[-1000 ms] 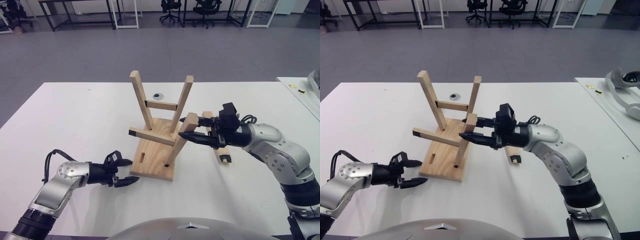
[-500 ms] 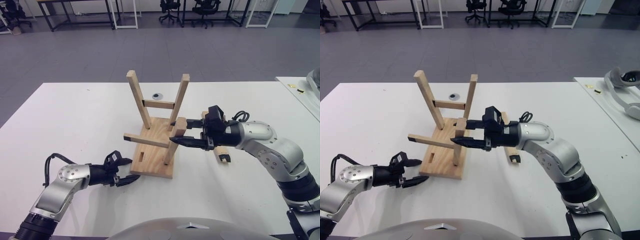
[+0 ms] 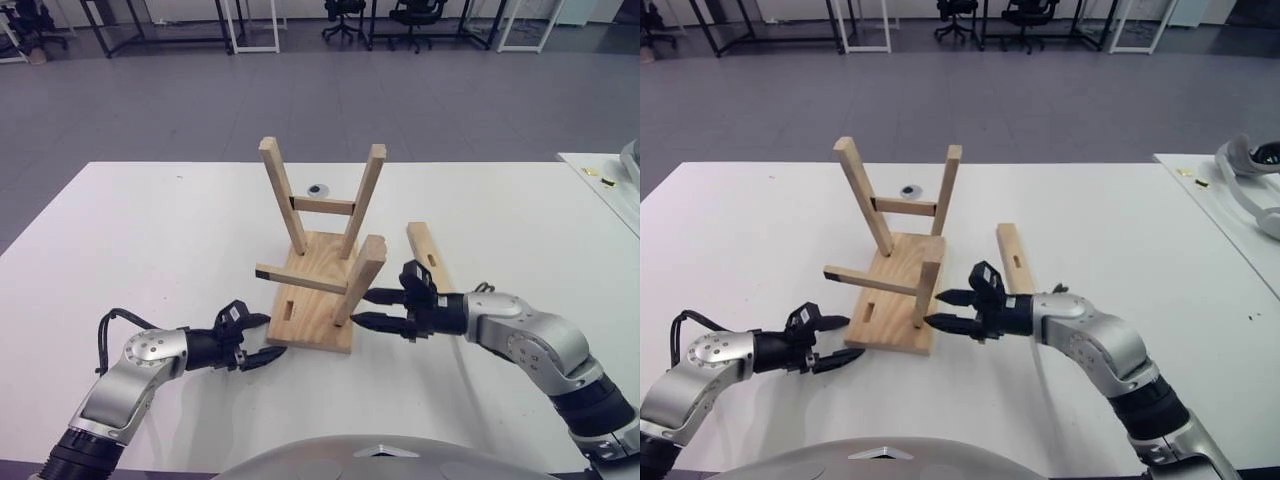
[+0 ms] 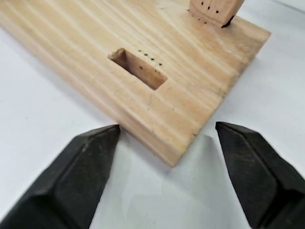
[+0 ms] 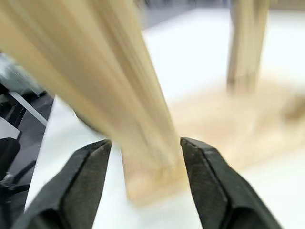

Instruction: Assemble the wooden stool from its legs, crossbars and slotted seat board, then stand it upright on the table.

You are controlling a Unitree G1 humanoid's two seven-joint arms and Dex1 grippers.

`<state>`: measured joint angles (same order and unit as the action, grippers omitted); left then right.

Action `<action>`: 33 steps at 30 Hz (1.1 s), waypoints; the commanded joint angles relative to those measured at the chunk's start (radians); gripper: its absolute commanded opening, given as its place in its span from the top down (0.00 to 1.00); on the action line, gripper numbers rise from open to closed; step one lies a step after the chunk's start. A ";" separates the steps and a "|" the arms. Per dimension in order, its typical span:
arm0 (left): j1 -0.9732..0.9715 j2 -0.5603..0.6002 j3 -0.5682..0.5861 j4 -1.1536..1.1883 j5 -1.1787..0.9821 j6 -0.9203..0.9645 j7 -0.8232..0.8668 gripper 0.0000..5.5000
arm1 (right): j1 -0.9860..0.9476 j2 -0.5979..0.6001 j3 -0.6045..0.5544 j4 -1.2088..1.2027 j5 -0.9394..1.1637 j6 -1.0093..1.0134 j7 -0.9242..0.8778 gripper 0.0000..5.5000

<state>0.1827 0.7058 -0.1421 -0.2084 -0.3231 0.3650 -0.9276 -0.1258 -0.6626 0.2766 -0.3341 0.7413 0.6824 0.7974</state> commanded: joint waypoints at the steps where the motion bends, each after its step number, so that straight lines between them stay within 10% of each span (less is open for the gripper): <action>1: 0.029 -0.005 -0.027 0.032 0.019 0.025 -0.001 0.32 | -0.042 -0.060 -0.027 0.005 -0.041 -0.011 0.102 0.39; 6: 0.041 0.000 -0.018 0.036 0.018 0.016 -0.004 0.32 | -0.089 -0.154 -0.074 0.138 -0.239 -0.089 0.091 0.29; 19: 0.045 -0.004 -0.027 0.036 0.026 0.012 0.000 0.32 | -0.112 0.087 -0.119 0.325 -0.512 0.169 -0.391 0.29; 33: -0.009 -0.065 0.087 0.089 0.031 0.007 0.171 0.32 | -0.078 0.088 -0.140 0.356 -0.554 0.062 -0.295 0.60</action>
<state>0.1891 0.6466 -0.1232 -0.1816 -0.3011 0.3391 -0.8109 -0.2204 -0.6134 0.1675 0.0005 0.1785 0.7446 0.5284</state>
